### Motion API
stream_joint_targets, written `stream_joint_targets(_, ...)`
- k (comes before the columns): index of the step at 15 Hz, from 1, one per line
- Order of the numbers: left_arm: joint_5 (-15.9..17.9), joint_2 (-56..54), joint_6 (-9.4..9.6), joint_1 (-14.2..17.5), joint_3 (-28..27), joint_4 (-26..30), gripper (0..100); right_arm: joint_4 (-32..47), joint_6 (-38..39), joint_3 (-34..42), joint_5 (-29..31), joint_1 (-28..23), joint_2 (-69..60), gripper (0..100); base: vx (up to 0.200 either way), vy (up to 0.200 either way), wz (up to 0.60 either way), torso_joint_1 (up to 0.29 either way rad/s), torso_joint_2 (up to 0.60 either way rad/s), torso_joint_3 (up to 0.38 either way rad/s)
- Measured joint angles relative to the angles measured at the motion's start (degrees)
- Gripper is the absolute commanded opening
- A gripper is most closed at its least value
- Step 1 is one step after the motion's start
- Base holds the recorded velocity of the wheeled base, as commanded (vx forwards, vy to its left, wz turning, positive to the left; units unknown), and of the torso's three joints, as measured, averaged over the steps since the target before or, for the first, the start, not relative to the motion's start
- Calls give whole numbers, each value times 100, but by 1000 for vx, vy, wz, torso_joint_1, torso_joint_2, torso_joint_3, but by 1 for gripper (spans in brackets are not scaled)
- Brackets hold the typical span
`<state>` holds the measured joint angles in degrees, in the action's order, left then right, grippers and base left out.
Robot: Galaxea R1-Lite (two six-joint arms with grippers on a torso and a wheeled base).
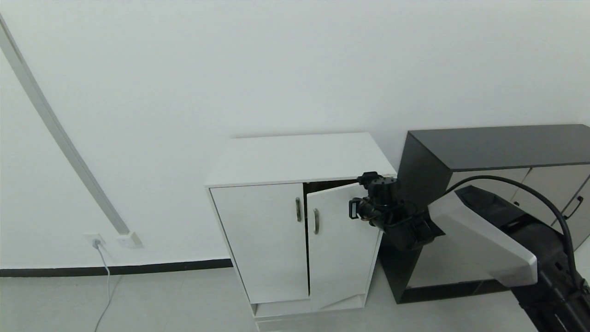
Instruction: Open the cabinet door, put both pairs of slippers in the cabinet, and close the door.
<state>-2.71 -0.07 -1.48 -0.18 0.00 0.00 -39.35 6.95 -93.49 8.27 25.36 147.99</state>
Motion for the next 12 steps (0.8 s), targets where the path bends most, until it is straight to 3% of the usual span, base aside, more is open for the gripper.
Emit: stream_joint_targets(12, 0, 0, 2, 0, 0, 0, 0, 282, 0, -627, 49, 11, 236, 0, 0, 0, 0, 0, 0, 0)
